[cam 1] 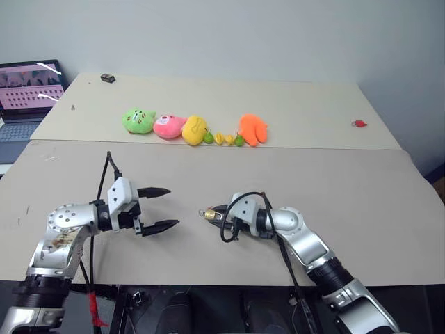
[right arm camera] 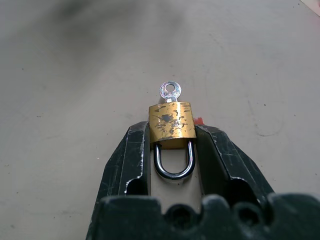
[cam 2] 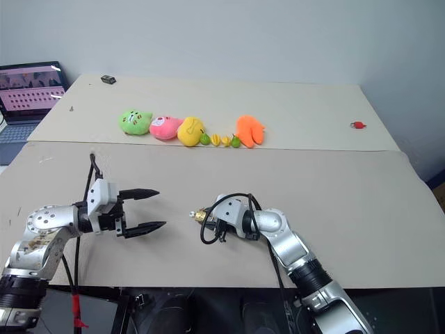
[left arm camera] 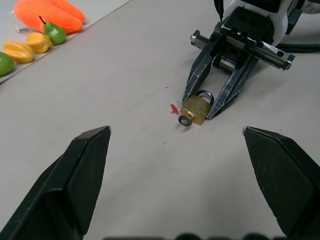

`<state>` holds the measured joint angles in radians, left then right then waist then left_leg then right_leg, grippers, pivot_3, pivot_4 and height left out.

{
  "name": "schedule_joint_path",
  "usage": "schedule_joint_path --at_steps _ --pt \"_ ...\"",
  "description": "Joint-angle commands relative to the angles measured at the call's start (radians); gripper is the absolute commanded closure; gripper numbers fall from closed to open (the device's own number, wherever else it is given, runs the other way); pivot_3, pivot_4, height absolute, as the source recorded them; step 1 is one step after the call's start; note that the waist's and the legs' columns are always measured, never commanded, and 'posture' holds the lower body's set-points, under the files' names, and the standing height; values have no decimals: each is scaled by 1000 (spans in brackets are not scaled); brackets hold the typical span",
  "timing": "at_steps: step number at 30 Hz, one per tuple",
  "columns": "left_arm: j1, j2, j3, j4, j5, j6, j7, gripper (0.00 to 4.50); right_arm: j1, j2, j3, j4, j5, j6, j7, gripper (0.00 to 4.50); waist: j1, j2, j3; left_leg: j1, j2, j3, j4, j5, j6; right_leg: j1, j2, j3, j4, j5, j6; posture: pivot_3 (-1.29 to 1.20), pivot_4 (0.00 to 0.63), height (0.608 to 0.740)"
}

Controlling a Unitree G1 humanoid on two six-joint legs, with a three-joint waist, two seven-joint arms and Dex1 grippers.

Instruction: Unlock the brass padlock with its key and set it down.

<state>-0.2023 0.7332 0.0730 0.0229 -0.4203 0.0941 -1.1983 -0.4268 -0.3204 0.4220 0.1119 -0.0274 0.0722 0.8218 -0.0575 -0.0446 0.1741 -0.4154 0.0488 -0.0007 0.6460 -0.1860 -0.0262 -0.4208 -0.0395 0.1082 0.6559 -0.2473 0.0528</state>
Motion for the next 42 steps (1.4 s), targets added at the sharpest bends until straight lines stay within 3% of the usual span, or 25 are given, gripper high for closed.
schedule_joint_path --at_steps 1,9,13,19,25,34,42 --pt "-32 -22 -7 3 -5 15 11 0 10 -32 -18 36 -36 21 -19 3551 4 0 0 0 0 0 0 0 0 0 0 0 0 0 0 0 150 717" --pt "-89 -48 -35 46 11 11 4 0 20 -52 -40 20 -35 26 -44 3551 16 0 0 0 0 0 0 0 0 0 0 0 0 0 0 0 150 717" --pt "-128 -40 -46 34 -69 219 -7 0 9 -89 -109 -15 3 -40 -46 3551 20 0 0 0 -1 0 1 0 0 1 0 0 0 0 1 0 150 717" --pt "-235 -44 -56 43 -250 735 44 0 12 -202 -145 -117 -3 -164 -3 3551 11 0 1 -6 -1 -2 2 0 0 -4 0 0 1 -1 2 0 150 717" --pt "-306 -135 -28 124 -312 969 152 0 37 -226 -151 -249 46 -184 58 3551 -5 0 1 -5 -1 -3 2 0 0 -3 1 0 2 -1 2 0 150 717" --pt "-345 -249 48 138 -402 1131 264 0 38 -233 -150 -306 66 -155 94 3551 -4 0 1 -5 -1 -3 2 0 0 -3 1 -1 2 -1 2 0 150 717" --pt "-344 -271 73 98 -454 1194 289 0 22 -216 -135 -285 61 -165 102 3551 -1 0 1 -5 -1 -3 2 0 0 -3 1 -1 2 1 -1 0 150 717"
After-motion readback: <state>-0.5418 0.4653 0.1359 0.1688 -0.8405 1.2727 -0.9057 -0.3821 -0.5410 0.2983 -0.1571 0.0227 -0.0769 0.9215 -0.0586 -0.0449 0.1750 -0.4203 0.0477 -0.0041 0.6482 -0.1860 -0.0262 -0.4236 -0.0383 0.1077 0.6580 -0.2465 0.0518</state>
